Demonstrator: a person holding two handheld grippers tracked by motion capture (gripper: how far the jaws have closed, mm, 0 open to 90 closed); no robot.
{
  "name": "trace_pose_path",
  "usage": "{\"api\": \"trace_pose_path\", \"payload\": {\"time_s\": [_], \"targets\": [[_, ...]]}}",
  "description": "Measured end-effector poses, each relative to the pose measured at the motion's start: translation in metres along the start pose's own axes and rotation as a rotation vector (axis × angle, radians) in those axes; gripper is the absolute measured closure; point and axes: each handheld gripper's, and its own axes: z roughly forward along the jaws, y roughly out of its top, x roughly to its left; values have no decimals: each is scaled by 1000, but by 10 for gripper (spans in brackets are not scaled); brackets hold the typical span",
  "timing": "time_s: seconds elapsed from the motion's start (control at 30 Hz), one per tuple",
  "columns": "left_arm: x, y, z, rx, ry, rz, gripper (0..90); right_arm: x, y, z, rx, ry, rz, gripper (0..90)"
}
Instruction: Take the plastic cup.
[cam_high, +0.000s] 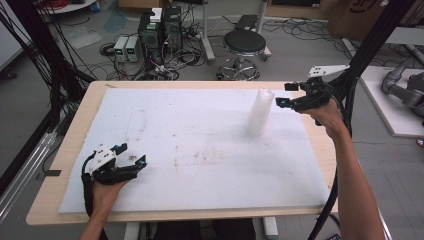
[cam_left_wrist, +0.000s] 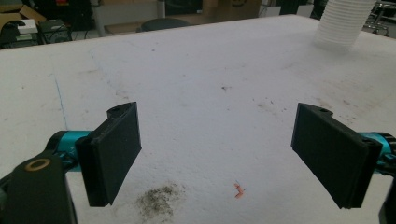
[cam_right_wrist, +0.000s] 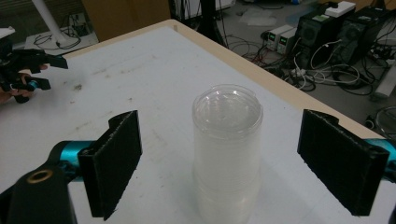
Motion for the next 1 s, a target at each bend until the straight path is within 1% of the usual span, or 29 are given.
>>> {"api": "trace_pose_path", "payload": {"time_s": [0.03, 0.1, 0.13, 0.17, 0.2, 0.3, 0.33, 0.4, 0.43, 0.5, 0.57, 0.77, 0.8, 0.9, 0.97, 1.0], "targets": [[0, 0, 0, 2, 0, -1, 157, -1, 0, 3, 5, 6, 7, 133], [0, 0, 1, 6, 1, -3, 157, -3, 0, 11, 6, 9, 3, 133], [0, 0, 1, 9, 1, -4, 157, -3, 0, 11, 6, 9, 3, 133], [0, 0, 1, 10, 1, -5, 157, -3, 0, 14, 4, 5, 5, 133], [0, 0, 1, 11, 1, -6, 157, -4, 0, 19, -6, 12, 1, 133], [0, 0, 1, 9, 4, -1, 157, -4, 0, 23, -2, 14, -3, 133], [0, 0, 1, 7, 4, -3, 157, -5, -2, 25, 5, 13, 7, 133], [0, 0, 0, 4, 4, -2, 157, -6, -5, 30, 1, 2, 19, 134], [0, 0, 0, 4, 4, -1, 157, -6, -5, 30, 1, 2, 19, 134], [0, 0, 0, 4, 5, -1, 157, -6, -6, 33, 0, -18, 16, 134], [0, 0, 0, 5, 4, -2, 157, -5, -6, 39, 18, -26, 20, 135], [0, 0, 0, 4, 4, -2, 157, -4, -7, 48, 22, -25, 27, 134], [0, 0, 0, 5, 3, -1, 157, -3, -9, 51, 11, -24, 44, 135], [0, 0, 0, 1, 1, 2, 157, -2, -10, 54, -3, -33, 50, 135], [0, 0, 0, -2, 0, 2, 157, -2, -10, 56, -6, -31, 48, 135], [0, 0, 0, -1, -1, 2, 157, -2, -11, 58, 8, -39, 49, 135]]}}
